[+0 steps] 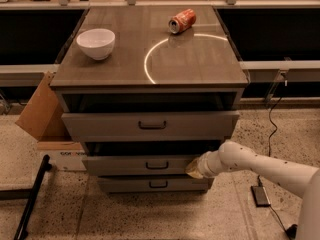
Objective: Close middle drawer
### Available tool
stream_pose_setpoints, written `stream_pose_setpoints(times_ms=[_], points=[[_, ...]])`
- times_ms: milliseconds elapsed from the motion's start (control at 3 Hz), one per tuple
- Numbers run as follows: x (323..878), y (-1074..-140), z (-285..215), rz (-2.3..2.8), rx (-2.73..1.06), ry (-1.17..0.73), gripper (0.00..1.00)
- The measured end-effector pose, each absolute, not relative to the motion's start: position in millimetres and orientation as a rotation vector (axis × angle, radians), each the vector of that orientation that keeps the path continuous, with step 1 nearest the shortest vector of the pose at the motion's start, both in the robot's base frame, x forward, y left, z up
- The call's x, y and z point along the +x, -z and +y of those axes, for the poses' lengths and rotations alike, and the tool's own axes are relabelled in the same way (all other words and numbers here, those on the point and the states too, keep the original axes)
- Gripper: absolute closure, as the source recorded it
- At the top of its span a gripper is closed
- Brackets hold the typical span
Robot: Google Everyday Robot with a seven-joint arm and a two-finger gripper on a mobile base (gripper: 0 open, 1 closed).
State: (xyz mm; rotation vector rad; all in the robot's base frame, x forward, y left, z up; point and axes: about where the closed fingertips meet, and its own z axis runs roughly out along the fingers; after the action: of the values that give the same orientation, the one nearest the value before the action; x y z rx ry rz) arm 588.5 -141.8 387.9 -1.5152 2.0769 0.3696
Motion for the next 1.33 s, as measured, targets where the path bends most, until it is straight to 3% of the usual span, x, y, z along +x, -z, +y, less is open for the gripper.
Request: stream_pose_setpoints(times_ms=[667, 1333], points=[[621.0, -387.8, -148.3, 2.075, -1.510, -0.363, 1.00], [603.8, -413.3, -135.0, 1.976, -1.568, -0.400, 1.00]])
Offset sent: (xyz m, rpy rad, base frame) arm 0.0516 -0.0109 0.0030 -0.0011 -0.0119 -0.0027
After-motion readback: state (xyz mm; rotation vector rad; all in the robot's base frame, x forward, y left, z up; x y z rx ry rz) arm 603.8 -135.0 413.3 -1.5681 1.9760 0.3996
